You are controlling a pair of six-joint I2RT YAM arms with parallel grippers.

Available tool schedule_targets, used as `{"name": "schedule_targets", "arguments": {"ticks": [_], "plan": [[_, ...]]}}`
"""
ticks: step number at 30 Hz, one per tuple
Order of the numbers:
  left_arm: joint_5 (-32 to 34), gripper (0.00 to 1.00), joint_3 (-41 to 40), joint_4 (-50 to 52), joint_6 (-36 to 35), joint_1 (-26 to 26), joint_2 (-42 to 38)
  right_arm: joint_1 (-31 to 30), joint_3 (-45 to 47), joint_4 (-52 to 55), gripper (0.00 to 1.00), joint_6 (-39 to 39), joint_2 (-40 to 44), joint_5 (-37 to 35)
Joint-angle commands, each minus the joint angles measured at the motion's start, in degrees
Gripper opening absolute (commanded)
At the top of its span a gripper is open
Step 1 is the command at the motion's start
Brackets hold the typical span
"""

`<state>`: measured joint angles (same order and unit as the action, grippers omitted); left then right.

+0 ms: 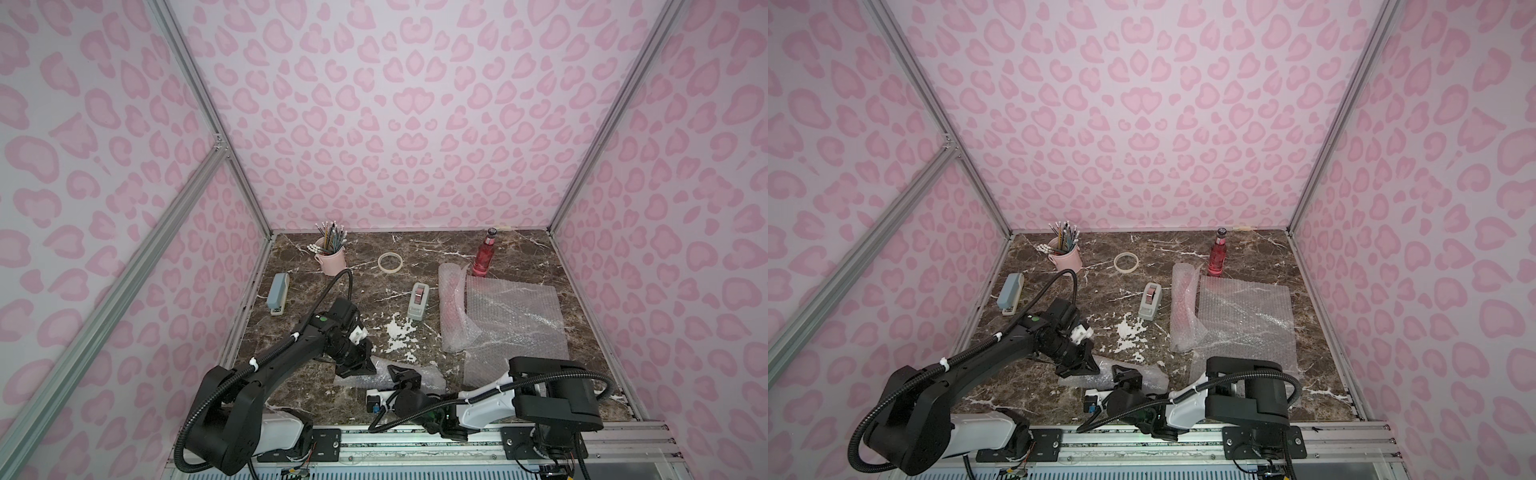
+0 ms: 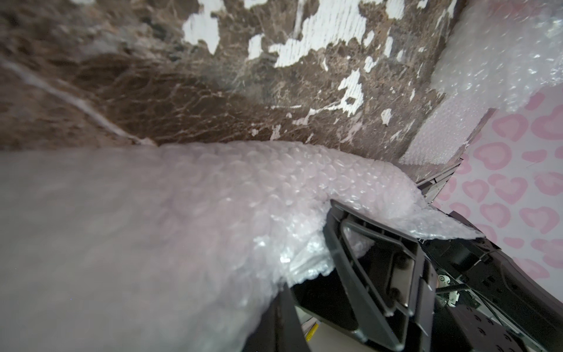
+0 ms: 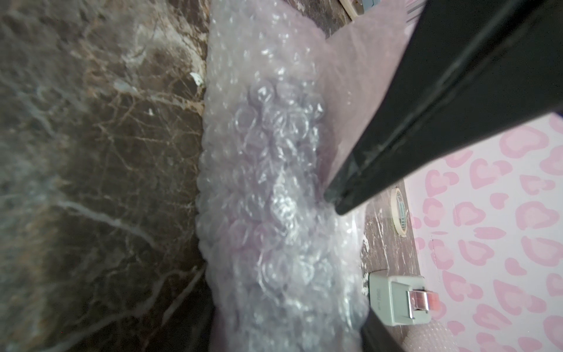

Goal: Wrap wine bottles in bubble wrap
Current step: Stick the tape on the bubble wrap.

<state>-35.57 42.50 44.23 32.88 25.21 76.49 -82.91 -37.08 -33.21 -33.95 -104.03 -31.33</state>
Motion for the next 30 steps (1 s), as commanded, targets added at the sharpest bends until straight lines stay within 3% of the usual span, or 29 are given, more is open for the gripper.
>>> {"name": "schedule_targets", "arguments": {"ticks": [1, 8, 14, 21, 30], "plan": [[2.2, 0.02, -0.4, 1.7, -1.2, 0.1, 1.5, -0.2, -0.8, -0.2, 0.44, 1.4, 0.2, 0.9], [3.7, 0.02, -0.8, 2.7, -2.6, 0.0, 2.0, 0.8, -2.3, 2.3, 0.61, 4.8, 4.1, 4.9], [4.4, 0.02, -1.1, 2.6, -3.2, 0.0, 2.7, 3.6, -1.9, 5.5, 0.73, 11.3, 11.5, 16.5], [4.8, 0.02, -0.4, 2.3, -3.5, -0.1, 3.2, 8.5, 0.3, 7.0, 0.7, 18.2, 17.0, 28.9], [5.8, 0.02, 0.3, 2.7, -3.4, -0.1, 1.7, 22.8, -1.6, 1.0, 0.57, 44.7, 15.1, 49.3]]}}
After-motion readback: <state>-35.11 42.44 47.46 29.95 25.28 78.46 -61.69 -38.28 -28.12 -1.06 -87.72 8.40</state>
